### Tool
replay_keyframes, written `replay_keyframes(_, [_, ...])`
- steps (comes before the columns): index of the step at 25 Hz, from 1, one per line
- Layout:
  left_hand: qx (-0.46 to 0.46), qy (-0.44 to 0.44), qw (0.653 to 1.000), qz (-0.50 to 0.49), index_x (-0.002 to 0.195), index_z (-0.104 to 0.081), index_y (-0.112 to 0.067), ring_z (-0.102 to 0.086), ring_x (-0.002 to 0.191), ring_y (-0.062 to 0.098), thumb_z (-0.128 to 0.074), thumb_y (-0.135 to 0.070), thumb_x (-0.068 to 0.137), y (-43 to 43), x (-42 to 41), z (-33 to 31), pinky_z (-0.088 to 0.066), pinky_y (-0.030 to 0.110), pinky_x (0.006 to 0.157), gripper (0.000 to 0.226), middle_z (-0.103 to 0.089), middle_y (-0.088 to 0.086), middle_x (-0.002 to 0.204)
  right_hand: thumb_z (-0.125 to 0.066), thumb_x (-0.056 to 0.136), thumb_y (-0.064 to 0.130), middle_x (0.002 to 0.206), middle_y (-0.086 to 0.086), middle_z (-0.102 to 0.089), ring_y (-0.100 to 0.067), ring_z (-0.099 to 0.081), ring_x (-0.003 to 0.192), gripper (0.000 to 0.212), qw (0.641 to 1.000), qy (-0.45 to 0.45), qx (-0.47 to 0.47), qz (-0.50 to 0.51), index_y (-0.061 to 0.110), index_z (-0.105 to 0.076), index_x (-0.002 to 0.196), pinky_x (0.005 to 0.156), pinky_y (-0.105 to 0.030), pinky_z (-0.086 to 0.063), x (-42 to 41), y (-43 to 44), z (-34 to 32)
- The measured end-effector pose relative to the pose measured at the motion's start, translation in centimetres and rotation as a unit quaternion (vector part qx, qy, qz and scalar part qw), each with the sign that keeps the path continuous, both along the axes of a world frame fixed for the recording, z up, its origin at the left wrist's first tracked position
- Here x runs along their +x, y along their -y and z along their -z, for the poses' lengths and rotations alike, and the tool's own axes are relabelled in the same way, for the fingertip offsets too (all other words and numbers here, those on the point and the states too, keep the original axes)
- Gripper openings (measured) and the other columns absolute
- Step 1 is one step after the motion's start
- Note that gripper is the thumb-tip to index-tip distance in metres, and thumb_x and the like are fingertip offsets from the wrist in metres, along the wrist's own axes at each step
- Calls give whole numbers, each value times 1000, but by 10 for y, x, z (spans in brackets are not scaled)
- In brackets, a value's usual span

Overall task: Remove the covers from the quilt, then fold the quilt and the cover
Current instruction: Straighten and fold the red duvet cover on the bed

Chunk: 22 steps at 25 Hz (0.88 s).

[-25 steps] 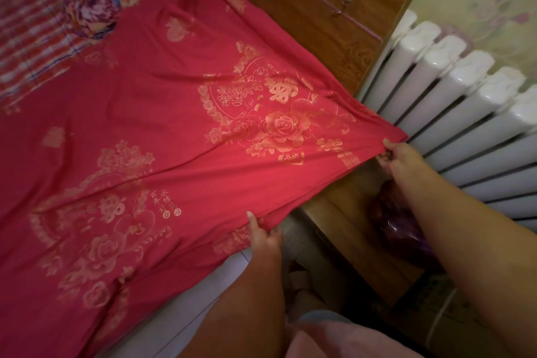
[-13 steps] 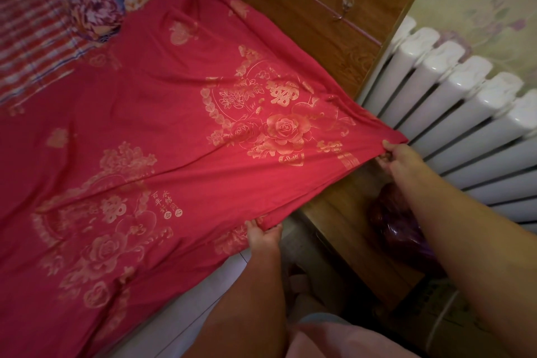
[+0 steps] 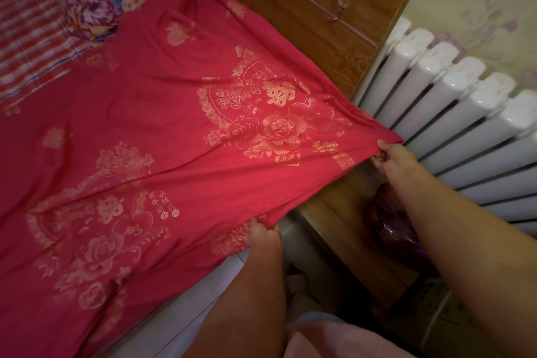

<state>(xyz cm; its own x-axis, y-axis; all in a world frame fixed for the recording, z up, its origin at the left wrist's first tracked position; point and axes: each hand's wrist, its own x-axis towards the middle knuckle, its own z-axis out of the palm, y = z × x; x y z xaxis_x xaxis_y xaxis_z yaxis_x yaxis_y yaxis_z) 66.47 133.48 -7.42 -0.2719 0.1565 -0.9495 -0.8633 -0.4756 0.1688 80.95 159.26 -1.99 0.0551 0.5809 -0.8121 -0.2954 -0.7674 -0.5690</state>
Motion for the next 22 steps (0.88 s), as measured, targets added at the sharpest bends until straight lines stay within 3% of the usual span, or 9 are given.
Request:
replay_keyframes(6, [-18,-13,999,36,137,-47,-20,-48,128,20,-49,-24,96,-6,-3,5,-38,39,108,41,-52,3,139,-52,92,-2,68,0,-44,-1,-42,22,21,1000,4,3,-3,11,-47,76,40,-24,-51,0,2,-1])
replay_keyframes(13, [-37,-27,998,40,138,-45,-16,-48,127,19,-47,-16,97,5,8,-7,-41,30,103,41,-54,0,133,-53,92,-2,68,0,-44,-1,-42,22,21,1000,15,11,-5,12,-47,76,39,-23,-50,-1,0,-1])
replay_keyframes(15, [-53,-29,996,72,136,-44,-10,-52,122,19,-41,-11,97,11,12,-3,-40,30,104,39,-60,1,119,-53,91,-2,69,0,-46,-1,-44,23,20,1000,17,11,-4,12,-48,77,40,-24,-51,-1,-1,2])
replay_keyframes(18, [-82,-41,984,152,115,-53,0,-53,96,16,-38,-3,97,26,28,1,-39,30,107,24,-51,0,83,-54,91,-2,73,0,-51,-3,-54,37,19,1000,4,12,8,12,-50,80,43,-24,-53,0,1,5])
replay_keyframes(20, [-55,-13,991,121,89,-52,-9,-53,80,9,-38,-4,98,28,31,3,-48,22,90,18,-46,-1,73,-54,91,-2,74,0,-51,-5,-53,54,19,1000,-1,16,13,13,-50,80,46,-24,-53,1,1,9])
replay_keyframes(22, [-37,-9,992,116,80,-48,-15,-50,65,4,-40,-8,99,26,29,-1,-49,19,71,22,-46,-4,71,-54,91,-1,74,0,-52,-6,-51,60,18,1000,-3,17,14,12,-50,79,50,-25,-54,3,0,12])
